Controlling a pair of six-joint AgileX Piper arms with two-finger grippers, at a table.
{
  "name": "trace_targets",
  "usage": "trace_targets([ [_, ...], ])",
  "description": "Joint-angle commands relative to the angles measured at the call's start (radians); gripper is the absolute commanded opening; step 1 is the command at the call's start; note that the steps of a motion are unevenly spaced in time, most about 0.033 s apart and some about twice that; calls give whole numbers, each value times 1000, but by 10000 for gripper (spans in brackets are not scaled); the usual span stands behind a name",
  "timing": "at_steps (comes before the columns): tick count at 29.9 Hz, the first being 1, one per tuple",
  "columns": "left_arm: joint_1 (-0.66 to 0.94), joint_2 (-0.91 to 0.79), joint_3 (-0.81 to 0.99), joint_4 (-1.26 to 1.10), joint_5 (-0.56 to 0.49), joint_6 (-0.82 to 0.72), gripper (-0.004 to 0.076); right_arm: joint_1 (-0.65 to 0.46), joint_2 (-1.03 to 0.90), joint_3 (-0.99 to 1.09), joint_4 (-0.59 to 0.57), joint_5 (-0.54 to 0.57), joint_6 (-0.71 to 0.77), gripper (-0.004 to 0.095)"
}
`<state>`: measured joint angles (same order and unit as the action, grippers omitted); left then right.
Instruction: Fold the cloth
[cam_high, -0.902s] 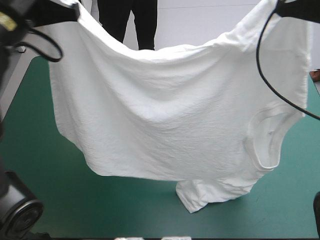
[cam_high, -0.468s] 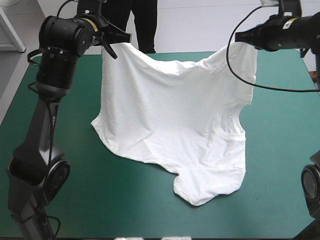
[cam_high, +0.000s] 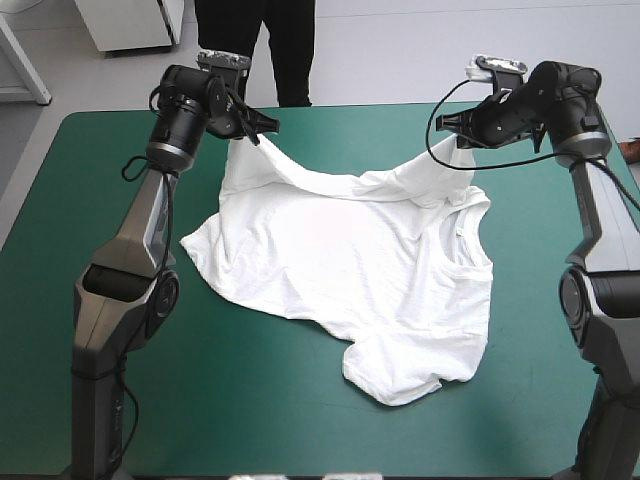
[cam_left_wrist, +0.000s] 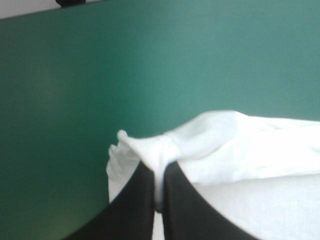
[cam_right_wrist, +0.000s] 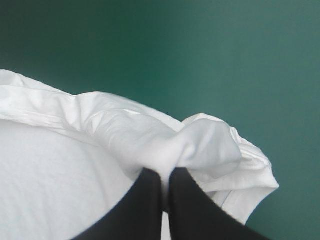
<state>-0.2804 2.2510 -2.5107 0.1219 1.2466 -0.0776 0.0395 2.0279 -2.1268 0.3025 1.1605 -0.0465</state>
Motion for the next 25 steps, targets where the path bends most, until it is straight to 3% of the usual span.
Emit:
trace_targets([
  [1,4,-5,-21,-10,-52,-3,-10,-7,17,-23,16,-68,-10,-15],
  [9,5,96,-21,-6,-116,11,-10,-7,114,-23,-40,-122,-10,-10],
  [12,5,105,-21,-6,-88,11,20,-7,121,-23,-55,-107,-17,116],
  [15,5,97,-21,-14,-23,14,151,-7,119,-31,-53,-80,8,399],
  [18,5,73,-28,-31,41,9,342,-7,118,-53,-47,-11,52,594],
  [21,5,25,-32,-44,34,4,480,-7,106,-57,-38,34,64,581],
  [25,5,-39,-32,-54,42,-11,476,-7,66,-59,-41,79,69,547],
])
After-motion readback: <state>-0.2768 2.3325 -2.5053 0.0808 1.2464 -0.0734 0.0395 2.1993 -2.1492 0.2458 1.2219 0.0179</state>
